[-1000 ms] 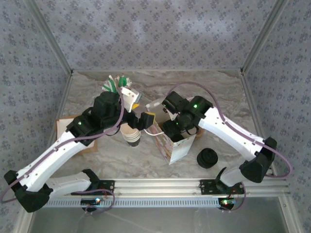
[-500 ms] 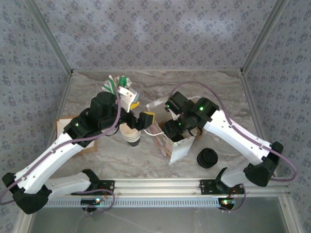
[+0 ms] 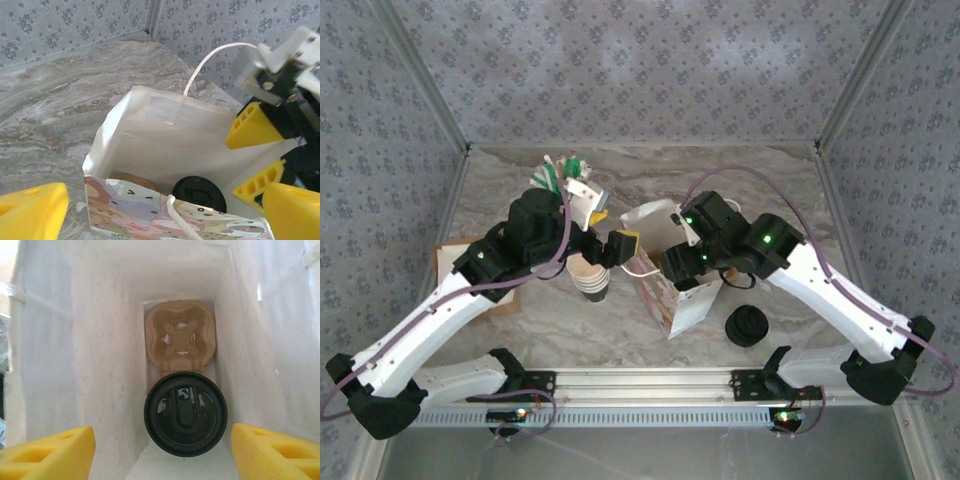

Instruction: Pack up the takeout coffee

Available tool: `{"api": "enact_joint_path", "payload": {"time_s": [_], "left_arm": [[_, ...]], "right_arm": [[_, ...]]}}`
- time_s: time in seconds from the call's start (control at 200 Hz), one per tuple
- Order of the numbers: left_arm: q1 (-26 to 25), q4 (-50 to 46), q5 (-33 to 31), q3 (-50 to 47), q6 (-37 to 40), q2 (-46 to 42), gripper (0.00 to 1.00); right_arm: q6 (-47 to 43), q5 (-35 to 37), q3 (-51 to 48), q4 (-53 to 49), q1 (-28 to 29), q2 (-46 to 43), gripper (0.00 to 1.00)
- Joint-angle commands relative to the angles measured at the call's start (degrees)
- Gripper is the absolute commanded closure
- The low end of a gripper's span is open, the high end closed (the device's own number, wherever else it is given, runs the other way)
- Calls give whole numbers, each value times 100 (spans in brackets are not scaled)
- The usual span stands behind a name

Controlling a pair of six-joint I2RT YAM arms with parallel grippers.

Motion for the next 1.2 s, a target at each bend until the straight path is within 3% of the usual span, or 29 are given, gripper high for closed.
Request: {"api": "enact_joint_path", "payload": {"time_s": [0.0,0.6,1.194], "left_arm": [[-32,106,-12,311,5,36,1],[-30,44,-5,806,2,692,0],[-33,122,-305,917,255,712,1]], "right_arm": [[41,-157,-122,319,-114,-371,26],[-137,-1193,-561,1064,-927,-1075,26],[-211,-1300,-838,1836,-1622,-1862,24]]}}
